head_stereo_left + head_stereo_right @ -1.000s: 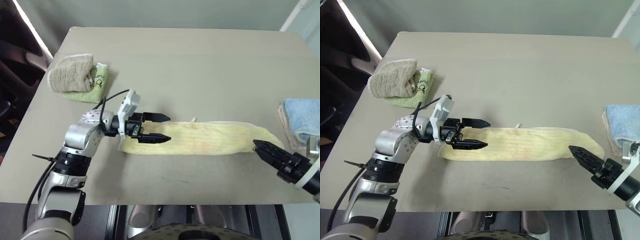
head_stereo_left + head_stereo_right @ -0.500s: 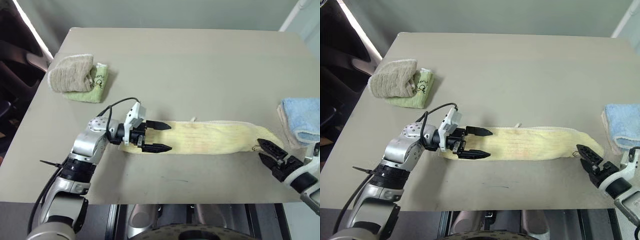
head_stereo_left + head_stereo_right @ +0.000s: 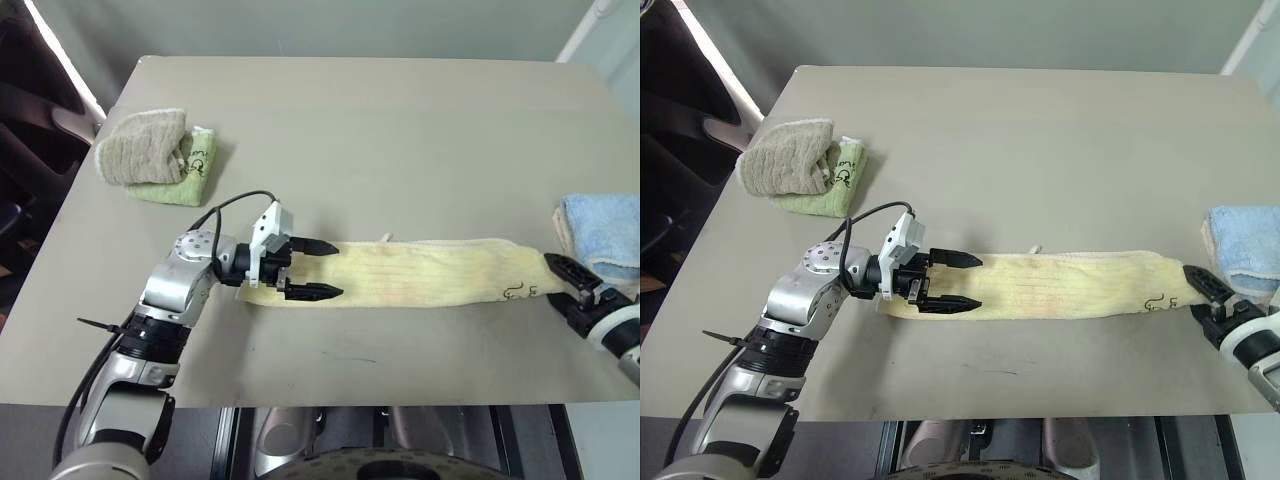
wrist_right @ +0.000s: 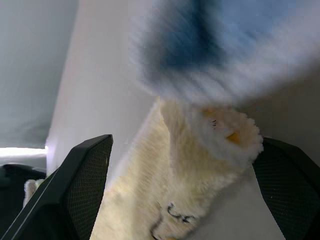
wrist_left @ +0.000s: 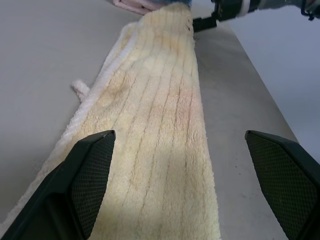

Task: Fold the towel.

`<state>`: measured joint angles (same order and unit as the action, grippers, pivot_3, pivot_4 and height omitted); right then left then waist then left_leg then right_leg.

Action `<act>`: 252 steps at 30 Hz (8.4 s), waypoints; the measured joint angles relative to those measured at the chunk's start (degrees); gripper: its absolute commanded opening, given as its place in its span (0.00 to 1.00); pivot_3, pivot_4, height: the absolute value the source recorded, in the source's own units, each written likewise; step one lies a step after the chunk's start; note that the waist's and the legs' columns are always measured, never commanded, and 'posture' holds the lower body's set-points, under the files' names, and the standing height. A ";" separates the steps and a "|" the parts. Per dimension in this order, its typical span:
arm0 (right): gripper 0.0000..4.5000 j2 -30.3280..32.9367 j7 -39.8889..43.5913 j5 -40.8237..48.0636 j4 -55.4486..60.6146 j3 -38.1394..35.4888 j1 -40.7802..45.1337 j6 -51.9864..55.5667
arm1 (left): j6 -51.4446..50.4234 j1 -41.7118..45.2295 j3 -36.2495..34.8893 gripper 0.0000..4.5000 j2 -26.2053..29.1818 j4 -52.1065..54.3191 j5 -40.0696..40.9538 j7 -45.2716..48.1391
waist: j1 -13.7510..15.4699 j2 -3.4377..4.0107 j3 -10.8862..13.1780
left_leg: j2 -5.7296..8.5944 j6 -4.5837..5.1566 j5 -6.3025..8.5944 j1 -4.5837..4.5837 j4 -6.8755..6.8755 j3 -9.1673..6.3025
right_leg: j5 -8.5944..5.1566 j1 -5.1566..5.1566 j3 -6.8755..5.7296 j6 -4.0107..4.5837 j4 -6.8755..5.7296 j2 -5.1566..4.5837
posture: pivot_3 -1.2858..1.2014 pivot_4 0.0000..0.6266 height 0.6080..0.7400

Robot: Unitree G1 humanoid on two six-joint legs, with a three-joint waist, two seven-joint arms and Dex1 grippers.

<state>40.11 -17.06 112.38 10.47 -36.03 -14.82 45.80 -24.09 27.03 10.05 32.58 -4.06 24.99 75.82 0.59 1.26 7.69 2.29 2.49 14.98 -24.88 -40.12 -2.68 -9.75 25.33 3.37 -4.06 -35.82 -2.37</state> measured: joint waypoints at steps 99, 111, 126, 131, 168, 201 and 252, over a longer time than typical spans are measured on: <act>0.01 5.92 23.69 -28.95 23.68 27.80 19.64 13.61 | 7.87 3.27 -5.04 1.00 -2.29 -5.55 -0.47 -2.21 | -0.53 -0.87 -0.39 | -0.07 -0.19 -0.05 0.33 0.03 -0.04 | 0.01 -0.09 -0.13 0.08 -0.06 0.10 | 0.52 0.24 0.95; 0.01 2.80 23.85 -38.48 22.06 35.56 24.41 14.28 | 7.92 3.25 -4.96 1.00 -2.11 -5.74 -0.61 -2.17 | -0.10 -0.56 -0.33 | -0.04 -0.14 -0.06 0.26 0.00 0.06 | 0.06 -0.14 -0.10 0.13 0.01 -0.04 | 0.52 0.24 0.95; 0.05 0.03 25.34 -39.51 22.15 37.49 25.73 16.04 | 9.95 3.62 -4.94 1.00 -2.18 -7.83 -1.66 -1.05 | -0.08 -0.56 -0.33 | -0.05 -0.20 -0.07 0.28 0.03 0.06 | 0.03 -0.12 -0.11 0.18 0.02 -0.03 | 0.52 0.24 0.95; 0.38 -0.67 27.29 -40.12 22.27 39.12 26.00 16.25 | 10.38 3.79 -4.94 1.00 -2.18 -9.10 -1.79 -0.90 | -0.09 -0.56 -0.33 | -0.05 -0.21 -0.06 0.27 0.03 0.06 | 0.02 -0.12 -0.11 0.19 0.01 -0.03 | 0.52 0.24 0.95; 0.00 -3.42 42.99 -56.23 14.60 28.76 17.41 -5.17 | 6.04 8.84 7.91 0.00 -24.93 -8.69 0.15 -3.49 | 0.35 -0.57 -0.30 | -0.05 0.00 -0.06 0.40 0.07 0.11 | 0.59 -0.59 -0.09 -0.16 0.85 -0.08 | 0.52 0.24 0.95; 0.00 -7.52 46.54 -81.77 10.54 37.15 14.84 -10.27 | 13.24 7.97 14.95 0.00 -20.27 -18.13 -15.37 0.47 | 0.40 -0.50 -0.36 | -0.07 -0.08 -0.01 0.66 0.09 0.08 | 0.55 -0.83 -0.06 -0.04 0.89 -0.02 | 0.52 0.24 0.95; 0.48 1.89 58.91 -65.33 23.92 30.61 23.31 1.62 | -26.55 -2.12 -17.03 1.00 15.00 8.65 14.06 -10.77 | -0.07 -0.55 -0.25 | -0.07 -0.30 -0.13 0.37 0.18 0.00 | 0.10 -0.45 -0.06 0.67 0.86 0.10 | 0.52 0.24 0.95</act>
<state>42.00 41.85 47.05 34.39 -5.42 8.49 47.42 -50.63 24.91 -6.99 47.58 4.59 39.05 65.05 0.52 0.71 7.44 2.21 2.19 14.84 -24.51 -39.94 -2.68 -9.64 24.88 3.31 -3.39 -34.96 -2.27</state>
